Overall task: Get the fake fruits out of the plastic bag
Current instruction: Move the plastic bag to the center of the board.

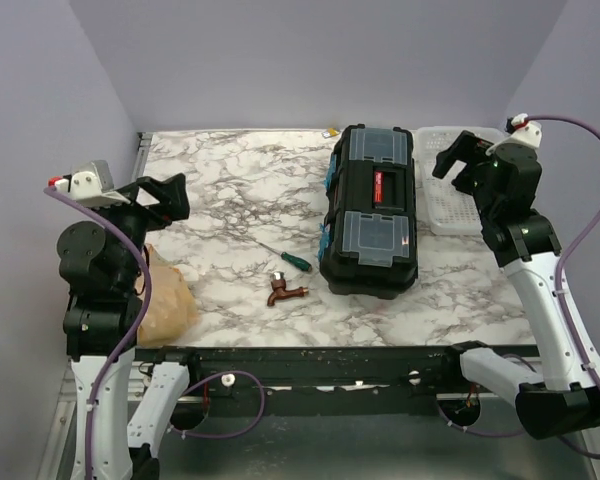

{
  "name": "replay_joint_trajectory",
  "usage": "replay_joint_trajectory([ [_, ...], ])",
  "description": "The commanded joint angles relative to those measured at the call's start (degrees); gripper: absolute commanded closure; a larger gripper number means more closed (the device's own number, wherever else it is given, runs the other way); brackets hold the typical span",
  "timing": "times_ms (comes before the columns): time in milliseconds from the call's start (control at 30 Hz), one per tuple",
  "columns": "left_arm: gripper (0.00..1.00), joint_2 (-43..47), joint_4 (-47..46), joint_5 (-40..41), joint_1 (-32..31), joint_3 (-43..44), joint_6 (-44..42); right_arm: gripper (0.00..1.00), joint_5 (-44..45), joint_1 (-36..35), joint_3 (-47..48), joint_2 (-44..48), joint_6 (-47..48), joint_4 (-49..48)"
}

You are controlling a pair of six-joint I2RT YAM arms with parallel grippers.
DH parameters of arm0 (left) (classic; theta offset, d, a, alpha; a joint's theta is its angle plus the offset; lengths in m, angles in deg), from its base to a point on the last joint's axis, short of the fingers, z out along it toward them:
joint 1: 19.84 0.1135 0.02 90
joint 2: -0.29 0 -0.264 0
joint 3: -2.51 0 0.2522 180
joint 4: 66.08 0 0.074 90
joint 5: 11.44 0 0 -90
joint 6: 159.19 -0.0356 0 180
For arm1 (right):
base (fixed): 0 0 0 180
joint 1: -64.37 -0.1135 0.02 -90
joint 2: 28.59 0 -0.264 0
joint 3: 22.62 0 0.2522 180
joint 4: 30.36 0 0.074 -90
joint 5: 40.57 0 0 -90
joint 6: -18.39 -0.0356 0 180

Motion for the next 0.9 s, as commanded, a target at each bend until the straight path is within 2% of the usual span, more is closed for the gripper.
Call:
replay_joint_trajectory([
  [0, 0.01, -0.66, 8.31, 12.86, 0.33, -5.54, 2.50, 0.00, -0.06, -0.14, 3.07, -1.25, -0.57, 0.73],
  [167, 0.01, -1.14, 10.41, 22.39, 0.33, -8.98, 3.69, 0.00, -3.15, -0.15, 3.61, -3.08, -1.36, 2.59],
  [367, 0.01, -4.13, 14.64, 37.51, 0.33, -12.57, 8.13, 0.00, -6.48, -0.15, 3.87, -2.40, -4.51, 2.37],
  [533, 0.01, -7.45, 18.23, 43.32, 0.33, -12.69, 12.38, 0.00, -7.89, -0.15, 3.67, -3.15, -4.38, 4.17],
  [733, 0.01, -10.30, 20.38, 46.32, 0.46, -12.94, 16.99, 0.00, -9.39, -0.14, 5.48, -5.28, -3.70, 7.18],
  [867, 0.01, -11.03, 22.91, 50.23, 1.30, -14.04, 21.93, 0.00, -10.98, -0.14, 9.21, -8.54, -2.68, 12.18],
])
